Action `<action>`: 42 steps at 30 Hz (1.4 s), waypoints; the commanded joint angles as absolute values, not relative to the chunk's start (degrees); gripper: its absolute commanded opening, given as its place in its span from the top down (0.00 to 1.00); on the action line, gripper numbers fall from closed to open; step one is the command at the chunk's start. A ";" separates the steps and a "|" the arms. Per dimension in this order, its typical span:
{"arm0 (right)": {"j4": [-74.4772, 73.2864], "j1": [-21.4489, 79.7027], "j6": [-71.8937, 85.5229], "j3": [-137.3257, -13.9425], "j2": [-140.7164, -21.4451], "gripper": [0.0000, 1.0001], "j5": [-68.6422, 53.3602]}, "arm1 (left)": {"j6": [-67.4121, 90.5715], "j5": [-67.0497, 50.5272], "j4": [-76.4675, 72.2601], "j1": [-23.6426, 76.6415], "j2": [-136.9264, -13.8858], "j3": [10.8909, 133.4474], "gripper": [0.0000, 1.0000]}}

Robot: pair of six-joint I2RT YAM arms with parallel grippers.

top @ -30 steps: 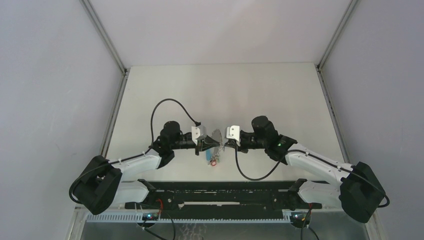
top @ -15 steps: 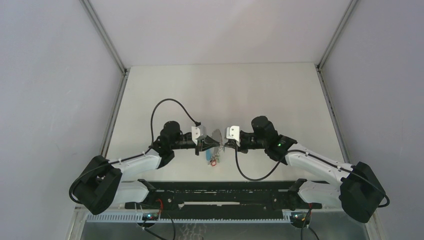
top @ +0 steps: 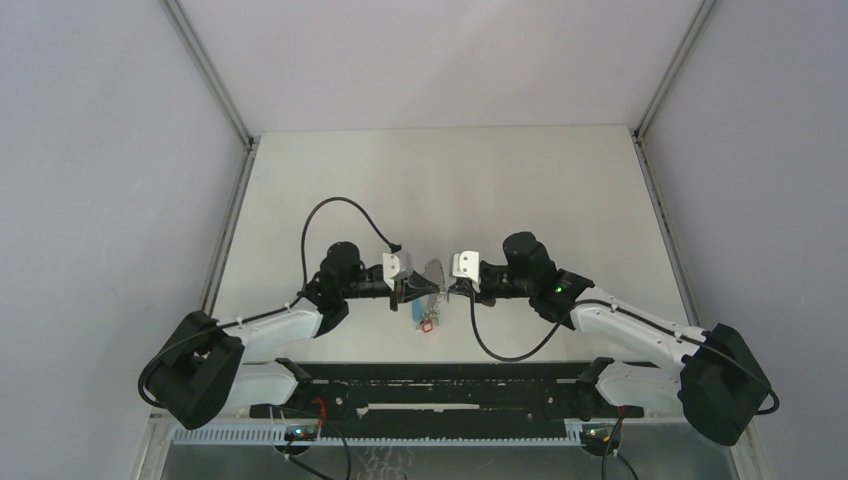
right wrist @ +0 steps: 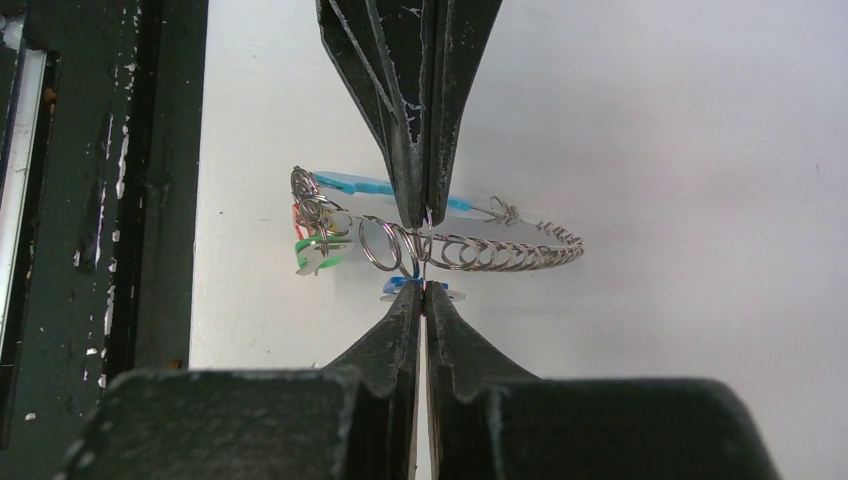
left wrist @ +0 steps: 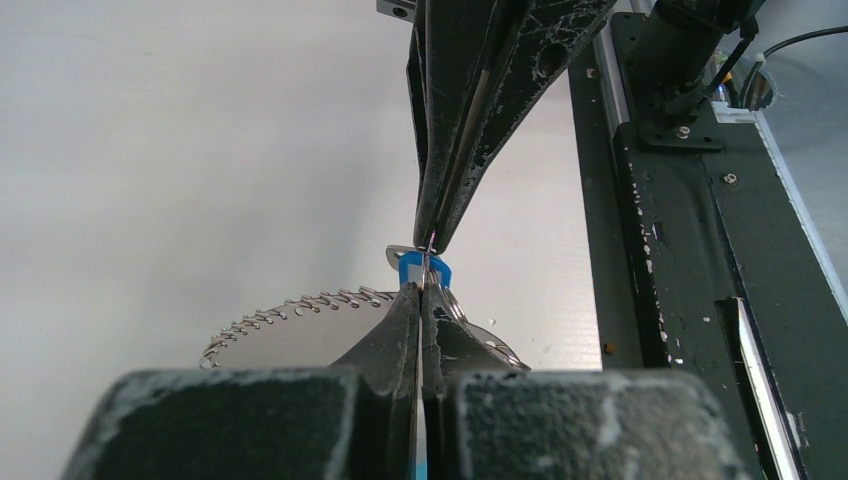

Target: Put the keys on the keyring

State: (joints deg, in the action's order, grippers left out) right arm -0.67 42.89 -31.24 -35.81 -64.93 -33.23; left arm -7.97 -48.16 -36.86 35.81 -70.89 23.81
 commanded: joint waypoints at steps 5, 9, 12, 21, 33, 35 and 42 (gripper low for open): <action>2.42 43.51 -30.50 -35.84 -64.52 1.00 -34.18 | -7.14 -49.64 -40.13 35.60 -70.84 24.02 1.00; 2.48 43.59 -30.41 -35.99 -64.67 1.00 -34.30 | -7.18 -49.83 -40.15 35.68 -70.86 24.10 1.00; 2.61 43.68 -30.29 -36.13 -65.03 1.00 -34.28 | -7.21 -49.90 -40.14 35.90 -71.00 24.14 1.00; 4.44 43.68 -28.72 -36.19 -65.40 1.00 -33.87 | -7.30 -50.19 -40.17 36.45 -71.44 24.52 1.00; 5.90 43.43 -27.81 -36.15 -66.42 1.00 -34.46 | -7.30 -50.19 -40.21 36.91 -71.63 24.75 0.99; 6.13 43.42 -27.60 -36.18 -66.65 1.00 -34.71 | -6.89 -50.09 -40.90 36.91 -71.67 24.59 1.00; 6.58 43.42 -27.50 -36.12 -66.63 1.00 -35.46 | -6.02 -49.74 -42.36 37.08 -71.81 24.29 1.00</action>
